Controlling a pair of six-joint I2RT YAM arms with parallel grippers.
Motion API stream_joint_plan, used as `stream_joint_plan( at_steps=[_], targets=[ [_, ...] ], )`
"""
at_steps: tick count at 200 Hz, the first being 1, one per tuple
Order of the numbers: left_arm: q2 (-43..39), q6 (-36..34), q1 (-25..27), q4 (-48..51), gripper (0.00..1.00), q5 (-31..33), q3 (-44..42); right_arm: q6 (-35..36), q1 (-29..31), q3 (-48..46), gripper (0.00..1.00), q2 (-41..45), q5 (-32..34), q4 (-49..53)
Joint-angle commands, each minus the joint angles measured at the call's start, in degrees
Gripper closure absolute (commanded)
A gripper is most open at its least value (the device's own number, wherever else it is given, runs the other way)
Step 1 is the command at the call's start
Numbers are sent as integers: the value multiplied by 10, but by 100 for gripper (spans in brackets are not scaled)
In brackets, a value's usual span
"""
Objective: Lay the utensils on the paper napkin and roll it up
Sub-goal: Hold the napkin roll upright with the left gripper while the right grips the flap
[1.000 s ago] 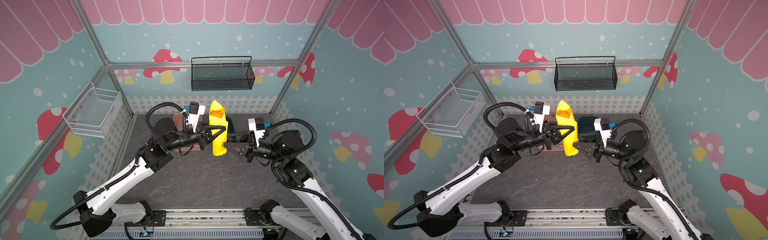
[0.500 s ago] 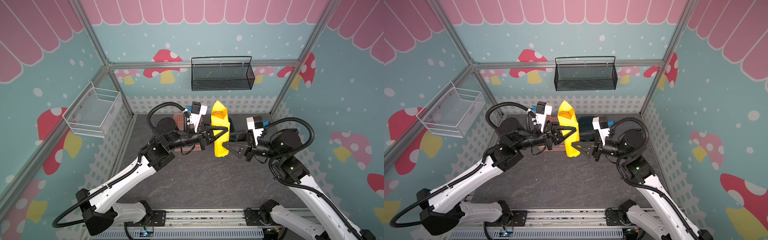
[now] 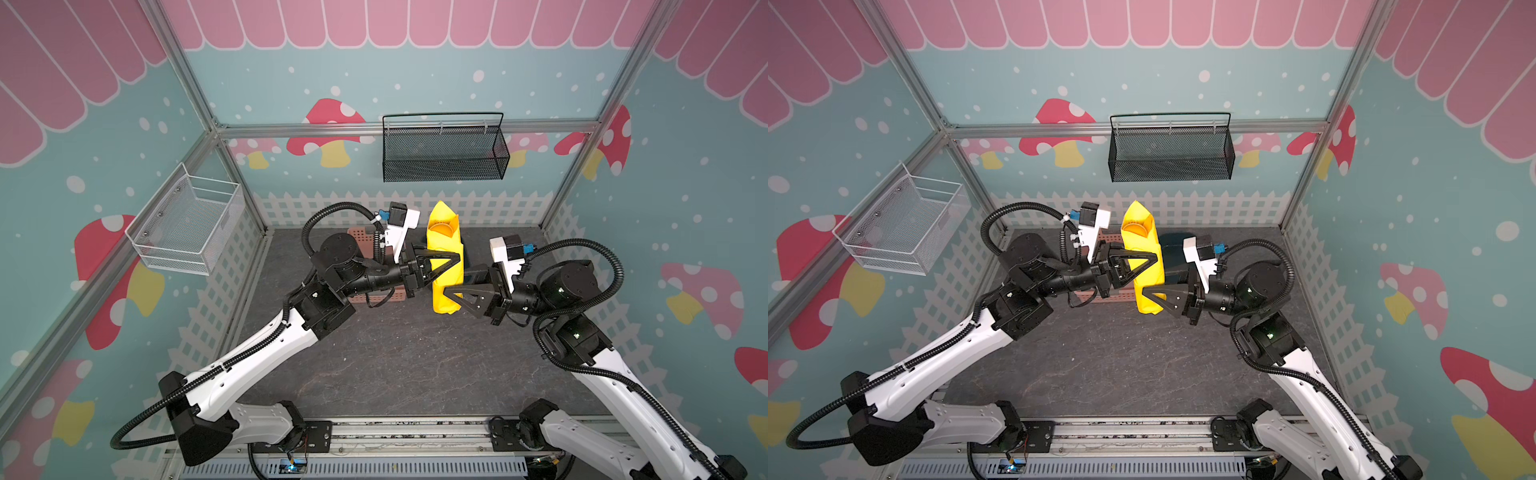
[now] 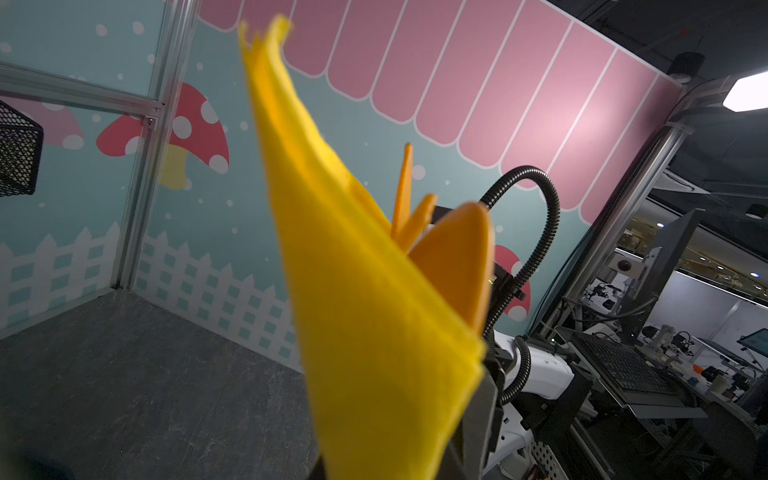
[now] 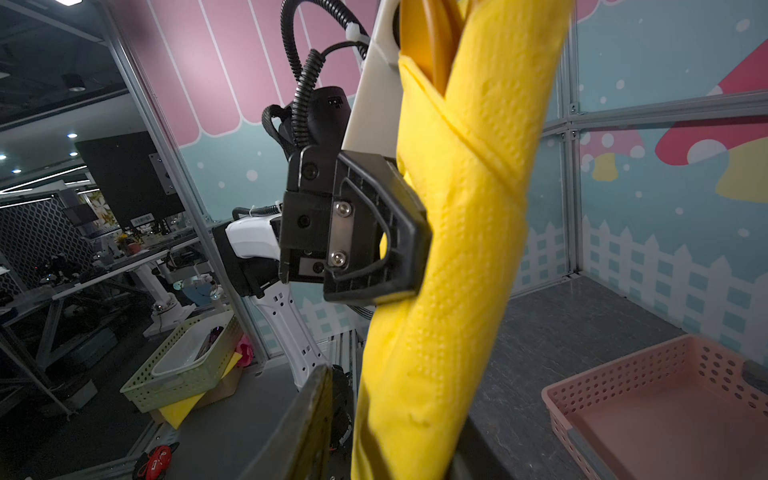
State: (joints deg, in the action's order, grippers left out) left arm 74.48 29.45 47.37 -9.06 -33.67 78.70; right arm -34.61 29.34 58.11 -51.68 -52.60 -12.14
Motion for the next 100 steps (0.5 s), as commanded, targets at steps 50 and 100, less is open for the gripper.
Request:
stream_joint_plan(
  at_steps=[50, 100],
  targets=[
    [7, 4, 2, -7, 100, 3, 21, 1, 22, -4, 71, -7, -17, -38],
    [10, 9, 2, -15, 100, 4, 17, -9, 45, -10, 77, -14, 0, -65]
  ],
)
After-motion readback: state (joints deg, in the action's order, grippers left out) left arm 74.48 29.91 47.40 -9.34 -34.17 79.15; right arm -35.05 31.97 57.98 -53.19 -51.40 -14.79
